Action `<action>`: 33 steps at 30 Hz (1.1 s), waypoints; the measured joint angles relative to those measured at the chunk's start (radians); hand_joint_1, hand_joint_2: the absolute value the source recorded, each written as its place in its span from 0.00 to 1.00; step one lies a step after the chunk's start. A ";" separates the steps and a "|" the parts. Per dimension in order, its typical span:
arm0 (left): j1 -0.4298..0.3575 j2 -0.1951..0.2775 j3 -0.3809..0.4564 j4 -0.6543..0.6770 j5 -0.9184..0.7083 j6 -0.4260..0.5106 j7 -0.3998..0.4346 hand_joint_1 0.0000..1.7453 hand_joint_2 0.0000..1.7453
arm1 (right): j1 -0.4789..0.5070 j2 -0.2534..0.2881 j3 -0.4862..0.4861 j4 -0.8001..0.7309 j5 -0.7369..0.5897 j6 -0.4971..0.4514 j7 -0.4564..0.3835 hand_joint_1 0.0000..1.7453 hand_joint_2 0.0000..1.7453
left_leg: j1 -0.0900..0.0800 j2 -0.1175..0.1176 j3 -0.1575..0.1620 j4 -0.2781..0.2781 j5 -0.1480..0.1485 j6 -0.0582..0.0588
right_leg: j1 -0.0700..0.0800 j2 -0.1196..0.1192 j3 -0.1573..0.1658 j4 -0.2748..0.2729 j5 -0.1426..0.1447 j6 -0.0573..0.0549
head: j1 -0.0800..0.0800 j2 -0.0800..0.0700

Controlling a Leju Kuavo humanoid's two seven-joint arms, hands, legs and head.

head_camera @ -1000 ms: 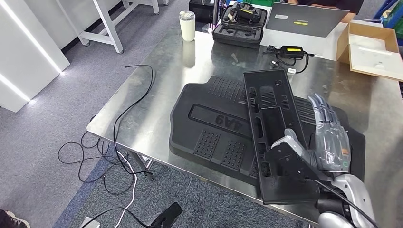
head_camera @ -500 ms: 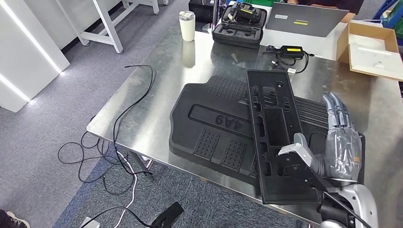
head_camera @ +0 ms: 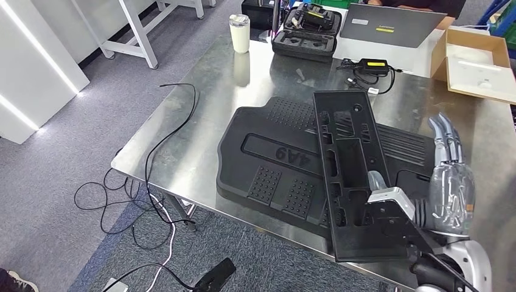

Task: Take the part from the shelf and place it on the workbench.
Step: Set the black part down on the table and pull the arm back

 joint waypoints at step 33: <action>0.012 0.000 0.000 0.012 -0.007 0.023 0.000 0.00 0.00 | 0.381 -0.239 -0.474 -0.230 0.432 -0.308 0.302 0.00 1.00 | -0.001 -0.001 0.007 0.000 -0.006 0.004 | -0.001 -0.001 0.008 -0.002 -0.005 0.006 | 0.000 0.000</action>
